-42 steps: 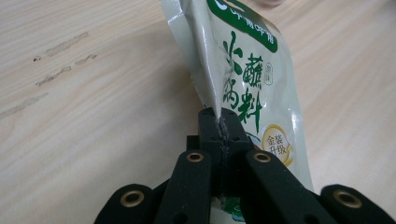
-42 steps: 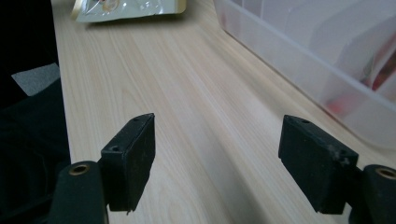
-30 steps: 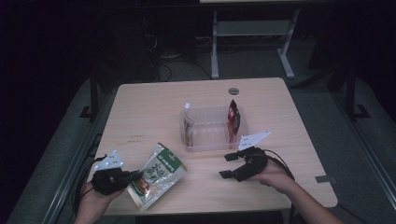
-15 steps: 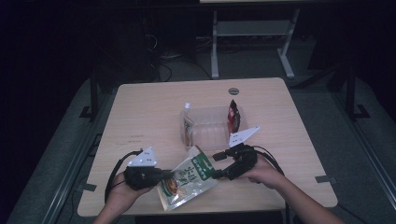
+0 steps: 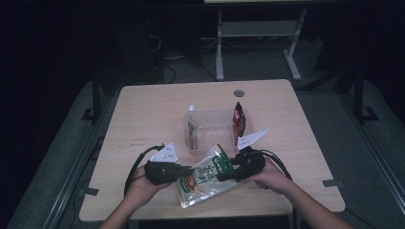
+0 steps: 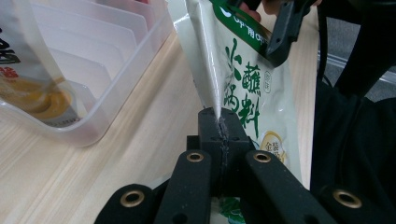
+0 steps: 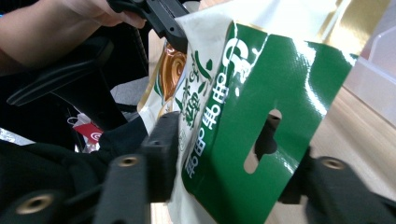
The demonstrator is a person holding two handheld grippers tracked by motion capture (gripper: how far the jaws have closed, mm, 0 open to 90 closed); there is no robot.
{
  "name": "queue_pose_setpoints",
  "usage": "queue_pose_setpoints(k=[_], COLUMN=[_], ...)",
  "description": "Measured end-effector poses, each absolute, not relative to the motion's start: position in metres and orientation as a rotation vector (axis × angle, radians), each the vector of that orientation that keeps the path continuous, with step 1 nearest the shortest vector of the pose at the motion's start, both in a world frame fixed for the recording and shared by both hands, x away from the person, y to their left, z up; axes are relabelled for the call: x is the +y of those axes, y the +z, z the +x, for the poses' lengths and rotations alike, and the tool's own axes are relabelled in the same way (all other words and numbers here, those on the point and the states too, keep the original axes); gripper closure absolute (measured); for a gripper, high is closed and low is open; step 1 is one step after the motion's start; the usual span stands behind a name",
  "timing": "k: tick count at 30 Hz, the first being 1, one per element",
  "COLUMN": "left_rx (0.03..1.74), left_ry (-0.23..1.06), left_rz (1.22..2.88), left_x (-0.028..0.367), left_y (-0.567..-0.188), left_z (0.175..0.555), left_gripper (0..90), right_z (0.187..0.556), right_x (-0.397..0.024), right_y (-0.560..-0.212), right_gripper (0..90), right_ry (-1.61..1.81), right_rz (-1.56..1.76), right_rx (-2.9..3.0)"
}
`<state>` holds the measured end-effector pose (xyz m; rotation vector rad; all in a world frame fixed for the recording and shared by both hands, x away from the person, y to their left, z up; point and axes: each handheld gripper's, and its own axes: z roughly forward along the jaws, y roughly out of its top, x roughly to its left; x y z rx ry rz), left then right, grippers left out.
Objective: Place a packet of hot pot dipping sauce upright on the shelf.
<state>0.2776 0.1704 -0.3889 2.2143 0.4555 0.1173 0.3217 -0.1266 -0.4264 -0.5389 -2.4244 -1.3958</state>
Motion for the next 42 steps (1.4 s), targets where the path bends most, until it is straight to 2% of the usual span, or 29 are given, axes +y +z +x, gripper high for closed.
queue_pose_setpoints(k=[19,27,32,36,37,40,42], left_rx=[0.466,0.481,0.509,0.563,0.571,0.551,0.535], left_ry=[0.116,0.123,0.124,0.186,0.186,0.155,0.151], left_rz=[2.188,2.201,2.181,2.146,2.136,2.129,2.141], left_x=[0.175,0.172,0.172,0.182,0.185,0.191,0.187], left_y=[-0.392,-0.398,-0.399,-0.395,-0.393,-0.388,-0.387], left_z=[0.281,0.287,0.290,0.292,0.292,0.292,0.291], left_gripper=[89.9,88.2,77.1,68.7,71.0,89.5,89.7], right_z=[0.321,0.321,0.320,0.320,0.319,0.319,0.319], right_x=[-0.131,-0.133,-0.133,-0.134,-0.135,-0.138,-0.138], right_y=[-0.421,-0.420,-0.419,-0.418,-0.417,-0.416,-0.414], right_gripper=[85.4,89.6,90.0,90.0,90.0,90.0,90.0], right_ry=[-1.492,-1.525,-1.536,-1.550,-1.552,-1.567,-1.588], right_rz=[-0.531,-0.480,-0.467,-0.453,-0.462,-0.459,-0.450], right_rx=[-2.369,-2.351,-2.342,-2.327,-2.324,-2.315,-2.310])
